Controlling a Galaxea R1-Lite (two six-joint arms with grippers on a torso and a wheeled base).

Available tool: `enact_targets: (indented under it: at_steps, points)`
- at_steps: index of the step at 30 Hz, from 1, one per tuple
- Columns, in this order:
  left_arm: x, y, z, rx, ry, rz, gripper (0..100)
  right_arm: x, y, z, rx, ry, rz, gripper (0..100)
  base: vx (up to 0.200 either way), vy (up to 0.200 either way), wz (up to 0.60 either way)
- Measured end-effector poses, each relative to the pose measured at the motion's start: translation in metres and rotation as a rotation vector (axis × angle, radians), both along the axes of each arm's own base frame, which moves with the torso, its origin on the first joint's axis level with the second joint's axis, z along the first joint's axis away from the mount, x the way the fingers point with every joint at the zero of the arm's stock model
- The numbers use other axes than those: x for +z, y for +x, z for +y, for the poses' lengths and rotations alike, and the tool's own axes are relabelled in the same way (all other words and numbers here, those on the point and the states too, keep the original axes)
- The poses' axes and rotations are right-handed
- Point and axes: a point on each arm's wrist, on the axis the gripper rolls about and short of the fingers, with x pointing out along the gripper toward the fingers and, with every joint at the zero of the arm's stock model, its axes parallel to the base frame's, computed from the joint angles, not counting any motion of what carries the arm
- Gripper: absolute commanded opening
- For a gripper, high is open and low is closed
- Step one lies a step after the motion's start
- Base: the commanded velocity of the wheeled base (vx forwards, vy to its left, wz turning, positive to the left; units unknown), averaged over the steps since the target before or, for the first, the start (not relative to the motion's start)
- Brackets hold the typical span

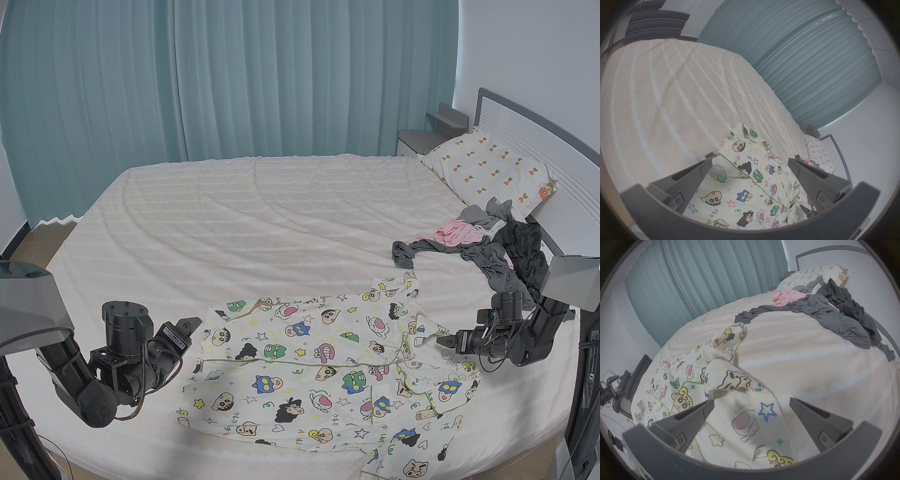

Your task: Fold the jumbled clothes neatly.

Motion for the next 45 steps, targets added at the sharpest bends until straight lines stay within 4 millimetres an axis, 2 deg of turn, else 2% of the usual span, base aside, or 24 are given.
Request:
enact_targets:
  at_steps: [10, 11, 21, 27, 36, 44, 45]
  points:
    - [0.0, 0.0, 0.0, 0.0, 0.0, 0.0, 100, -0.003, 0.029, 0.004, 0.024, 0.008, -0.064, 100, 0.0, 0.0, 0.0]
    - [0.0, 0.0, 0.0, 0.001, 0.0, 0.0, 100, -0.005, 0.033, 0.006, 0.029, 0.007, -0.066, 0, 0.0, 0.0, 0.0]
    - [-0.001, 0.001, 0.0, 0.002, 0.003, 0.003, 100, -0.016, 0.033, 0.009, 0.061, -0.008, -0.039, 0, 0.0, 0.0, 0.0]
    - [-0.001, 0.001, 0.0, 0.004, 0.004, 0.002, 100, -0.013, 0.037, 0.007, 0.042, -0.005, -0.062, 0, 0.0, 0.0, 0.0]
    - [-0.001, 0.002, 0.0, 0.009, 0.006, -0.001, 100, -0.008, 0.046, 0.0, -0.101, -0.024, -0.09, 0, 0.0, 0.0, 0.0]
    - [0.003, 0.003, 0.0, 0.012, -0.007, -0.044, 100, -0.008, 0.049, -0.004, -0.143, -0.044, -0.097, 0, 0.0, 0.0, 0.0]
    - [0.003, 0.003, 0.0, 0.012, -0.008, -0.046, 100, -0.008, 0.049, -0.005, -0.149, -0.047, -0.096, 100, 0.0, 0.0, 0.0]
